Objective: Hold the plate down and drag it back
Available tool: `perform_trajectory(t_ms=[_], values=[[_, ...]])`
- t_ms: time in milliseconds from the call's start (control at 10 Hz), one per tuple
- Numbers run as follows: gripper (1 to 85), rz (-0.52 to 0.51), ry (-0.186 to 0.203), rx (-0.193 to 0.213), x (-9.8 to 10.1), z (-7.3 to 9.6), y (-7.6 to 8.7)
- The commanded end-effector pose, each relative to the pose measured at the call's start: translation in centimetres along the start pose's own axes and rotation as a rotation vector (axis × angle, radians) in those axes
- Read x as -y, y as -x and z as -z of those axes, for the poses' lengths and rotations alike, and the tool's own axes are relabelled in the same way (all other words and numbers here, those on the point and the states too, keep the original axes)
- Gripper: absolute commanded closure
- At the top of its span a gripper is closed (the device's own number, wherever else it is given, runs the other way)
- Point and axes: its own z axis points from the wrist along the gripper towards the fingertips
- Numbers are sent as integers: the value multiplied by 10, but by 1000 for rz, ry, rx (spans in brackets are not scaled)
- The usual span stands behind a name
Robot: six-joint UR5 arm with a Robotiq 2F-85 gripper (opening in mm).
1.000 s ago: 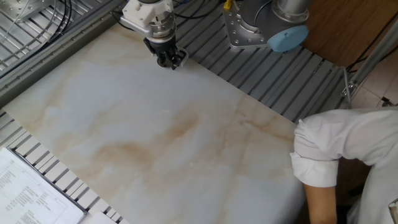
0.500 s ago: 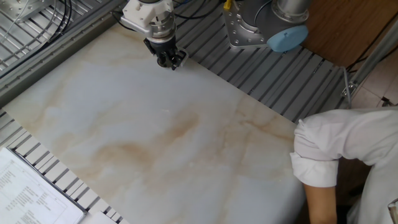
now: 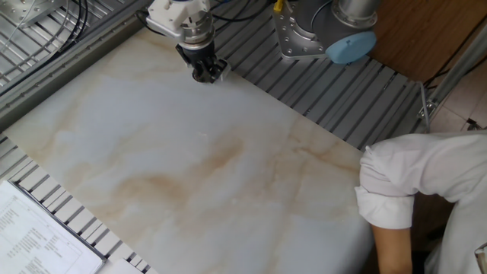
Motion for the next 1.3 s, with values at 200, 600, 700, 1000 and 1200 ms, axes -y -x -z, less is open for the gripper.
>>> perform_trajectory(t_ms=[200, 600, 700, 1000, 1200], values=[[457, 1, 32, 32, -10, -6, 9], [563, -4, 46, 64, -15, -7, 20], [700, -9, 43, 68, -16, -5, 24], [843, -17, 70, 77, -28, 20, 38], [843, -13, 99, 118, -45, 27, 58]])
